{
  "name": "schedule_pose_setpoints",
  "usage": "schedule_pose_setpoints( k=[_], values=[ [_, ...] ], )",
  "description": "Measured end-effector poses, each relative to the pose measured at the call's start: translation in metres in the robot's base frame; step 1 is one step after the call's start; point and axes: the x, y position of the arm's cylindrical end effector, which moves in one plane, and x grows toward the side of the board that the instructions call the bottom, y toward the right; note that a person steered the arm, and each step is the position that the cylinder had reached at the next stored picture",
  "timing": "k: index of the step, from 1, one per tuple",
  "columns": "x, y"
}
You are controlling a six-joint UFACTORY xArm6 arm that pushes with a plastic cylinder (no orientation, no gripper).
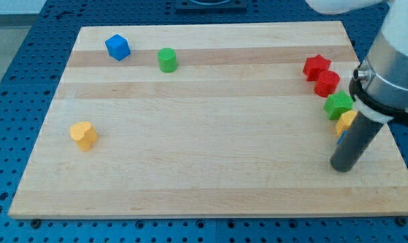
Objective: Move the yellow heart a bit up and right
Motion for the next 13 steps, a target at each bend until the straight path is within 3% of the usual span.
schedule_pose_setpoints(
  k=[5,8,10,12,13],
  values=[
    [0.010,-0.066],
    [0.039,-0.278],
    [0.012,-0.419],
    [-0.073,-0.403],
    [-0.073,-0.364]
  ],
)
